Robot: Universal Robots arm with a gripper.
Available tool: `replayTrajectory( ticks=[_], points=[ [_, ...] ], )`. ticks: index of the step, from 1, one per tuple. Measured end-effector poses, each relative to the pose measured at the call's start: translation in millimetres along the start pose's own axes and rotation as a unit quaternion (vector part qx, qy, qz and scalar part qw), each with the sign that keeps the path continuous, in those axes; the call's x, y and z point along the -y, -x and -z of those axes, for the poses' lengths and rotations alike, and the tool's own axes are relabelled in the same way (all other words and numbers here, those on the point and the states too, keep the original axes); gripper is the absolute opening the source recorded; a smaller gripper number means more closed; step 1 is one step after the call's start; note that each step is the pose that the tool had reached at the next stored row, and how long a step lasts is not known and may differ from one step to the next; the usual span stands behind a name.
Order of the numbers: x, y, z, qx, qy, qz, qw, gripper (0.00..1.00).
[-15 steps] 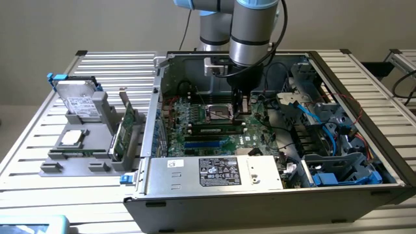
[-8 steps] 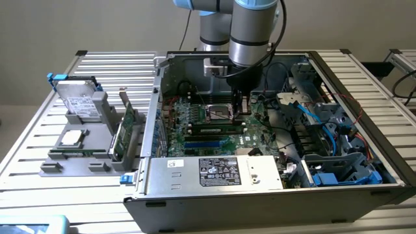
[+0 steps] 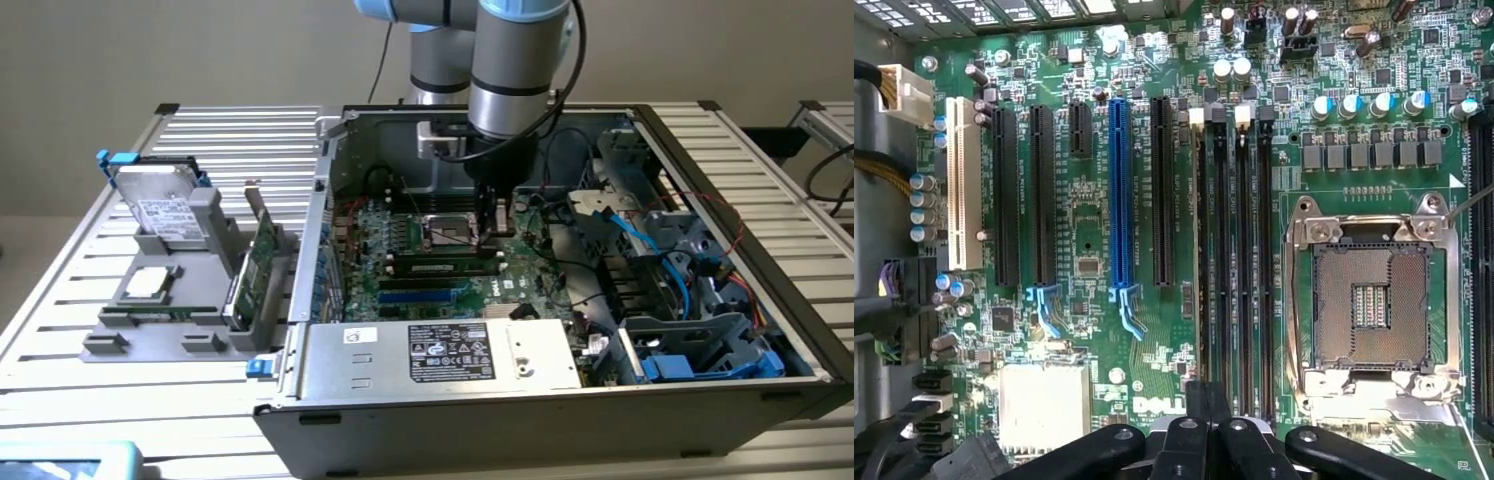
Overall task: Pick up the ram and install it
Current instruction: 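Press down the ram until it locks into place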
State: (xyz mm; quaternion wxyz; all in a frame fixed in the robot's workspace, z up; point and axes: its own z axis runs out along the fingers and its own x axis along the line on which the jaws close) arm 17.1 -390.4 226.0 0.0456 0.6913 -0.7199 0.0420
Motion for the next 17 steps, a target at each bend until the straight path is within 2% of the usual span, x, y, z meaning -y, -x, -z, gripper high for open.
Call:
replayTrajectory(
  ticks=[8,10,13,17],
  points=[
    [-1.0,0.2,-2.3,-0.0001,-0.0002,0.000,1.0000,0.11],
    [-2.3,0.2,-0.7,0.0010,-0.0003,0.000,1.0000,0.11],
    [-8.1,-0.9,4.0,0.0003,-0.0003,0.000,1.0000,0.11],
    [-19.6,-1.5,4.5,0.0003,-0.0003,0.000,1.0000,0.11]
  ],
)
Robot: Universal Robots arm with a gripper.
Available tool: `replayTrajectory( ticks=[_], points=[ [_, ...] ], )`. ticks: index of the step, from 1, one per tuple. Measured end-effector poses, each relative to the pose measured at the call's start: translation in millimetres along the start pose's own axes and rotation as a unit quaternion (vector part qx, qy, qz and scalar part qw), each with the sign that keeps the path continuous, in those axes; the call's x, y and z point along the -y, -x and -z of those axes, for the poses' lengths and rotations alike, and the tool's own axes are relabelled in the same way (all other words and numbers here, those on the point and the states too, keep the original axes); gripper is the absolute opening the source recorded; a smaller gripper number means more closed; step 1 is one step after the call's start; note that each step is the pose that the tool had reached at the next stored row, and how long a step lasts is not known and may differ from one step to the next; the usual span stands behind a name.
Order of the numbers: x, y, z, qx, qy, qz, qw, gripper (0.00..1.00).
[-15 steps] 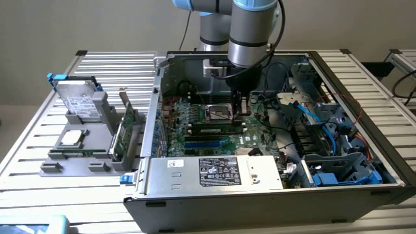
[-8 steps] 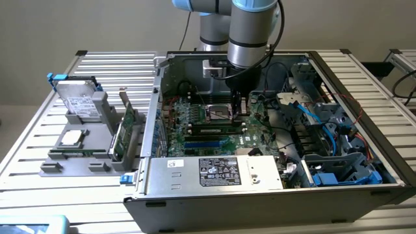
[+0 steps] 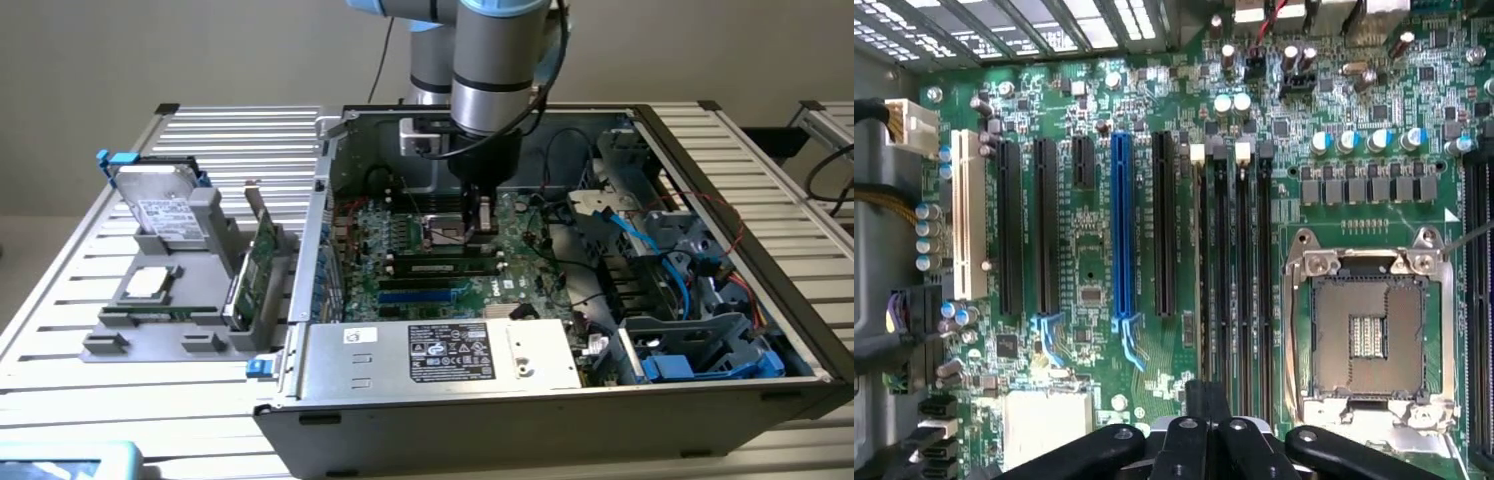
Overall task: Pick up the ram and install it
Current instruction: 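Press down the ram until it locks into place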
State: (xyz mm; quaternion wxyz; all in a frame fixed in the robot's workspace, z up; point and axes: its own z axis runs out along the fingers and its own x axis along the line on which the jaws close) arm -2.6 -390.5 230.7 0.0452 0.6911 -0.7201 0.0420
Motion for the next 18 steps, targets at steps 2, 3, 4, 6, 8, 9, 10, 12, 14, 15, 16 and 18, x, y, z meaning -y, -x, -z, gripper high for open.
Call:
replayTrajectory(
  ticks=[2,3,4,6,8,9,10,12,14,15,16,18],
  points=[
    [-6.4,-0.3,0.0,-0.0001,-0.0001,0.000,1.0000,0.11],
    [-9.8,-0.4,0.1,-0.0002,-0.0002,0.000,1.0000,0.11],
    [-13.4,-0.6,0.0,-0.0001,-0.0005,0.000,1.0000,0.11],
    [-21.0,-0.9,0.0,-0.0001,-0.0008,0.000,1.0000,0.11],
    [-29.4,-1.2,-0.1,0.0000,-0.0011,0.000,1.0000,0.11],
    [-33.5,-1.4,-0.2,0.0000,-0.0013,0.000,1.0000,0.11],
    [-37.7,-1.5,-0.2,0.0000,-0.0015,0.000,1.0000,0.11],
    [-45.6,-1.9,-0.2,0.0000,-0.0018,0.000,1.0000,0.11],
    [-53.6,-2.2,-0.3,0.0000,-0.0020,0.000,1.0000,0.11],
    [-56.8,-2.3,-0.3,0.0000,-0.0020,0.000,1.0000,0.11],
    [-59.9,-2.4,-0.4,0.0000,-0.0020,0.000,1.0000,0.11],
    [-62.2,-2.4,-0.9,0.0001,-0.0025,0.000,1.0000,0.11]
  ],
)
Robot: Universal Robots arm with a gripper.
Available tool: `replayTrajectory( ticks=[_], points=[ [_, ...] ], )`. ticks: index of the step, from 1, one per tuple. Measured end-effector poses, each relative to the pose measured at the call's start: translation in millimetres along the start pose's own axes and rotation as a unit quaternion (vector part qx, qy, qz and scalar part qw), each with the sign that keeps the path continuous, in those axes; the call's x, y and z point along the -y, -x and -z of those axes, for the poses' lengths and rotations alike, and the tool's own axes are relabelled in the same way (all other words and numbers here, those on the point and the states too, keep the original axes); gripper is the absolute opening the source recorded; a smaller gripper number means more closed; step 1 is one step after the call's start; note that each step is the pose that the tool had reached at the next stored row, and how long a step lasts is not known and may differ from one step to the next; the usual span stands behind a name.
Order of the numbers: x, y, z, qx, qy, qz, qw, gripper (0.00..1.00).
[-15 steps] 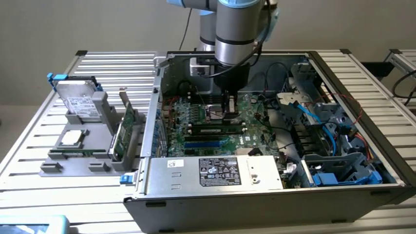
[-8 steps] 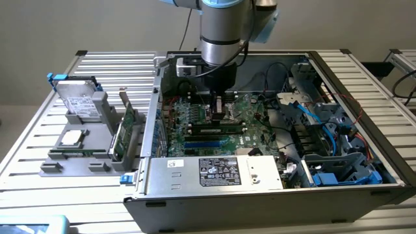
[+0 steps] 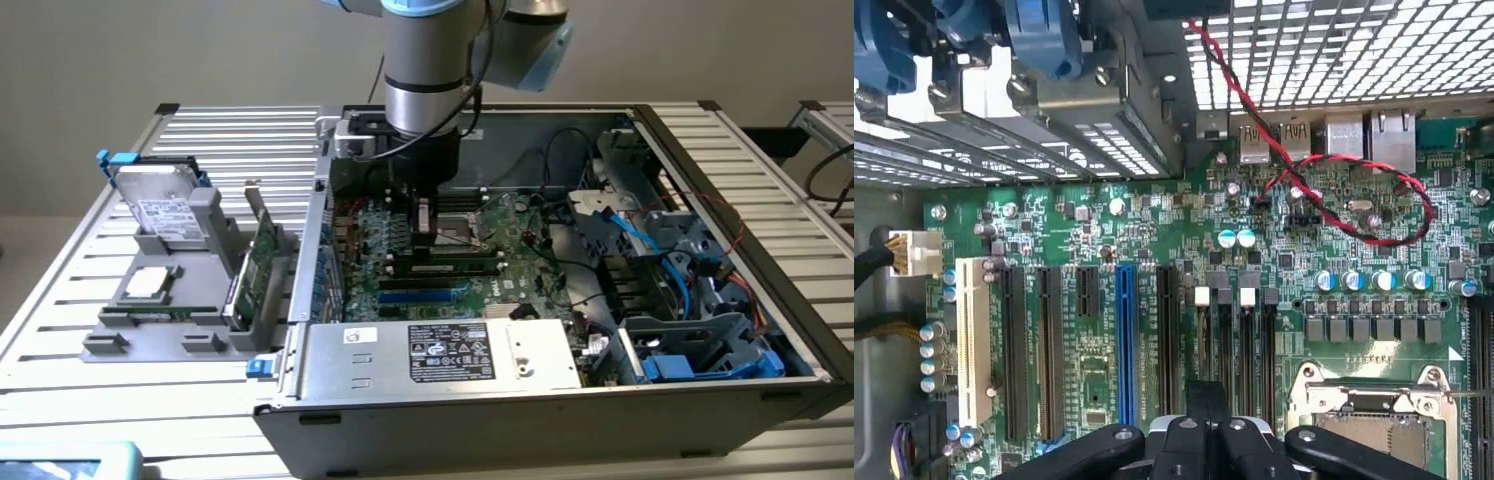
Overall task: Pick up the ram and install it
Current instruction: 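Press down the ram until it locks into place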
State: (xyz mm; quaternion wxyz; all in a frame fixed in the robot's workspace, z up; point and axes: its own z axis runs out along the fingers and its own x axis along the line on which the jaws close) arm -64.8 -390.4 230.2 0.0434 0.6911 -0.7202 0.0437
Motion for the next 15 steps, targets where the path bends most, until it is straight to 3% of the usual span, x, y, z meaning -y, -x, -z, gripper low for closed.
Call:
replayTrajectory(
  ticks=[15],
  points=[
    [-2.5,1.5,-2.9,0.0001,-0.0066,-0.001,1.0000,0.11]
  ],
)
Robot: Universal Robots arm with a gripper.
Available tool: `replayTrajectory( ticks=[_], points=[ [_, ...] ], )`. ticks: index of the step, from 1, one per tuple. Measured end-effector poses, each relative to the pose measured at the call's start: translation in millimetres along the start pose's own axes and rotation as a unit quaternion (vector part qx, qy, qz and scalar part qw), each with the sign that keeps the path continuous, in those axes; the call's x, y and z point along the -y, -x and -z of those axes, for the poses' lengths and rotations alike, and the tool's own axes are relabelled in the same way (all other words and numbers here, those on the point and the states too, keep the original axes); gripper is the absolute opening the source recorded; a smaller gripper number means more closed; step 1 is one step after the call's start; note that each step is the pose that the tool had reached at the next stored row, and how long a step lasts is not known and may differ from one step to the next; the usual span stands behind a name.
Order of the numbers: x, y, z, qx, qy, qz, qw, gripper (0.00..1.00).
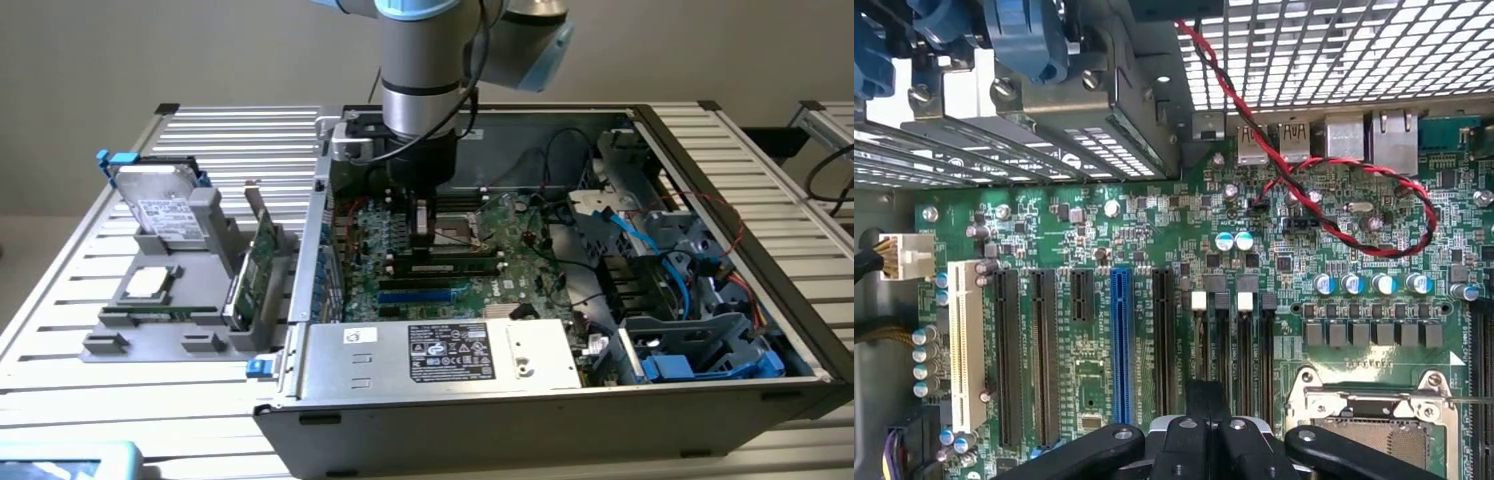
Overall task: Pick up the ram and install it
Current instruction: 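Press down the ram until it locks into place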
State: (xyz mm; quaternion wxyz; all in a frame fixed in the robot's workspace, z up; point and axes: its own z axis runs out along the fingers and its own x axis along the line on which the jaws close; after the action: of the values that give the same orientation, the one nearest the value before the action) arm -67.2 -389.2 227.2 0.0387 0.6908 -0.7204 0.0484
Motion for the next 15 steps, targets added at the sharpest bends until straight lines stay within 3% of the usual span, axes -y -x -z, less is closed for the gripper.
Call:
replayTrajectory(
  ticks=[15],
  points=[
    [-1.6,0.5,-5.3,0.0002,-0.0069,-0.001,1.0000,0.11]
  ],
)
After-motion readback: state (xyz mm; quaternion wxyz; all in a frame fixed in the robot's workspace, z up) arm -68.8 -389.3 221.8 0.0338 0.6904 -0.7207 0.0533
